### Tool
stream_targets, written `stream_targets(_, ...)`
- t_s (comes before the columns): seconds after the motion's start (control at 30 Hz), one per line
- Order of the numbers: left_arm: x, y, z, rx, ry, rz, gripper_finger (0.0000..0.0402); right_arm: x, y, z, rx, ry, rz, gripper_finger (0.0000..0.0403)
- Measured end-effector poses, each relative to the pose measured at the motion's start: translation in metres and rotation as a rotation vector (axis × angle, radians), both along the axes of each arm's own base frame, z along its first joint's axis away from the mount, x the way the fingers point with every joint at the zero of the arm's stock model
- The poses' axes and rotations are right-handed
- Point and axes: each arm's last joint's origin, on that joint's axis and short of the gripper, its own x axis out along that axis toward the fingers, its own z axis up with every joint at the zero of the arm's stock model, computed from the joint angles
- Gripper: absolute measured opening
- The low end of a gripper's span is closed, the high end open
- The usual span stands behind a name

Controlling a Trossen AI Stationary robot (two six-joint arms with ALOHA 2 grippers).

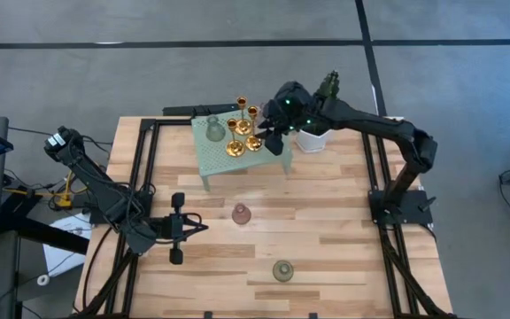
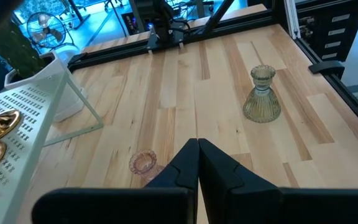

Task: Pick & Place candle stick holders
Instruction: Put the green glass candle holder on the shelf

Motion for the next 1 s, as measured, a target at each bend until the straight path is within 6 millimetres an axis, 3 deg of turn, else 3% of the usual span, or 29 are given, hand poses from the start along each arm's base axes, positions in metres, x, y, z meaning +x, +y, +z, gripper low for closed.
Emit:
stream_targets(0.13,0.000,0.000,0.000,0.000,0.000,0.000,0.0008,-0.001,0.019,0.001,0.011,0.083,0.061,0.0122)
stream_targets(0.33,0.000,0.000,-0.001,0.006,0.005,0.000,0.0008,-0.005,0.061,-0.002,-0.047,0.191,0.162,0.0010)
stream_targets(0.67,-0.001,0.002,-0.024,0.138,0.056,-0.024,0.0008,-0.022,0.123,0.020,-0.217,0.174,0.149,0.0001)
stream_targets(0.8,-0.001,0.001,-0.023,0.132,0.050,-0.024,0.0008,-0.046,0.144,0.005,-0.253,0.136,0.075,0.0001)
stream_targets(1.0,-0.001,0.001,-0.023,0.127,0.045,-0.024,0.0008,-0.093,0.177,-0.037,-0.178,-0.023,0.051,0.0000)
